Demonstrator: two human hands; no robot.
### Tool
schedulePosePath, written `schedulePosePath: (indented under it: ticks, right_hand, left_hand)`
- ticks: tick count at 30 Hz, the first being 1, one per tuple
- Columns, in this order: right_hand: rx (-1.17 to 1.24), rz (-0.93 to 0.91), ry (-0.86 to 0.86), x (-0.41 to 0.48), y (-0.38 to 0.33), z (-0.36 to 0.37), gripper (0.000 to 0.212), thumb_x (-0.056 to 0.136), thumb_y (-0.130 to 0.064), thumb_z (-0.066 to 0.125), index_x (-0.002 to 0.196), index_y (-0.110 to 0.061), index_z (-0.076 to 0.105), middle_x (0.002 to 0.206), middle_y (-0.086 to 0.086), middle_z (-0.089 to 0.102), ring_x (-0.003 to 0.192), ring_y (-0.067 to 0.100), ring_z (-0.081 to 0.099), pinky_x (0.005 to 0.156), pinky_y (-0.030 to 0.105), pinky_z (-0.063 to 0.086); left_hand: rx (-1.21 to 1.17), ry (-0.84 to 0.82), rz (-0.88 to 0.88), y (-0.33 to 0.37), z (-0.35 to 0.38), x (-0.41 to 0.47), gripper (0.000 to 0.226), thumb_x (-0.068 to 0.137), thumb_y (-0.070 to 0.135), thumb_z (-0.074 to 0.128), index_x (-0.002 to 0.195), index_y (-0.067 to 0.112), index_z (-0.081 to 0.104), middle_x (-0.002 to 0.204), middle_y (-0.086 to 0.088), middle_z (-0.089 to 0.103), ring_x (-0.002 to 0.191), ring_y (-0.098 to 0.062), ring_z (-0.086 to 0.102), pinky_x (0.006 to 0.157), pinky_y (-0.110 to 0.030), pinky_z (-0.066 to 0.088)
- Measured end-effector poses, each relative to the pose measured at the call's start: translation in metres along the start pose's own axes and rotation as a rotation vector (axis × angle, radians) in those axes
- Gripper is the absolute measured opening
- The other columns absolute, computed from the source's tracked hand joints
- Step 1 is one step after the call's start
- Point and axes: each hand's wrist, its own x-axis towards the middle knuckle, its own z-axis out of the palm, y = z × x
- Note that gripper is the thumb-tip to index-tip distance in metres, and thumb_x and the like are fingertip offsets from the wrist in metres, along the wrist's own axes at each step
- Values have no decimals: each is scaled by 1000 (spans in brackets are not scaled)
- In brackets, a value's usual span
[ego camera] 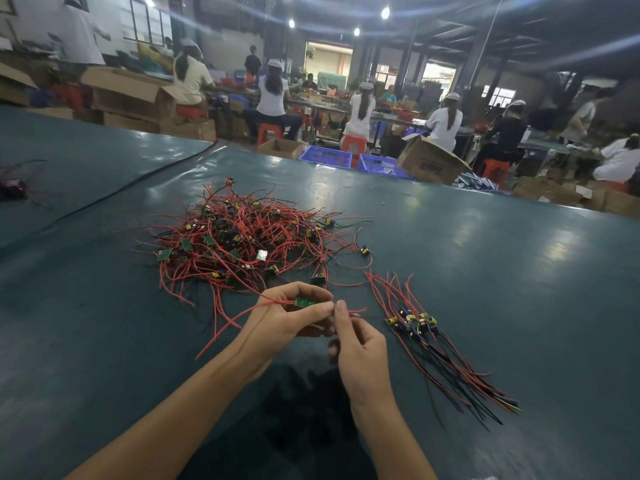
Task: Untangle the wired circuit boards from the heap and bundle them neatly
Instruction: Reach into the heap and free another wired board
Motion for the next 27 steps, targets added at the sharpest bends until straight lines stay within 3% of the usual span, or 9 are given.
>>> schedulePosePath:
  ticks: [4, 7, 12, 16, 23, 27]
  right_hand:
    - [36, -75, 50, 1, 0, -1, 32, 97, -20, 58, 72, -26, 78, 58, -12, 66, 51, -2, 56, 51, 12, 45]
    - [28, -103, 59, 1, -1, -1, 25, 94, -21, 63, 77, -29, 79, 76, -5, 75, 69, 4, 68, 64, 17, 54]
    - [107, -12, 114, 1, -1, -4, 16, 91, -23, 66, 77, -19, 72, 70, -1, 71, 62, 10, 64, 55, 21, 54]
    - [74, -10, 188, 3, 0, -7, 13, 91, -24, 67, 81, -16, 69, 68, -3, 72, 64, 8, 68, 56, 20, 54]
    - [22, -103, 139, 1, -4, -7, 14, 89, -26, 68, 76, -29, 73, 74, 1, 73, 69, 11, 68, 64, 22, 56]
    - [64, -55, 132, 2, -5, -8, 11, 84, -34, 70, 74, -31, 73, 66, -5, 68, 61, 8, 60, 54, 24, 50]
  left_hand:
    - [-8, -42, -46, 1, 2, -1, 32, 60, 34, 79, 83, 13, 75, 82, -13, 73, 62, -18, 66, 57, -23, 53]
    - [-25, -20, -92, 2, 3, -1, 39, 62, 39, 79, 86, 9, 73, 78, -13, 72, 52, -16, 61, 50, -23, 50]
    - [89, -26, -117, -1, 1, -1, 7, 83, 17, 72, 78, 12, 75, 76, -11, 71, 54, -14, 62, 51, -23, 50]
    - [128, -44, -109, -2, 0, -1, 10, 86, 15, 70, 78, 14, 75, 71, -6, 69, 52, -14, 60, 52, -24, 50]
    - [155, -106, -166, 1, 1, -2, 18, 84, 22, 70, 71, 10, 72, 66, -9, 68, 53, -18, 64, 50, -24, 52]
    - [153, -143, -94, 4, 4, -6, 19, 72, 35, 73, 67, 17, 73, 65, -6, 68, 54, -18, 64, 52, -24, 52]
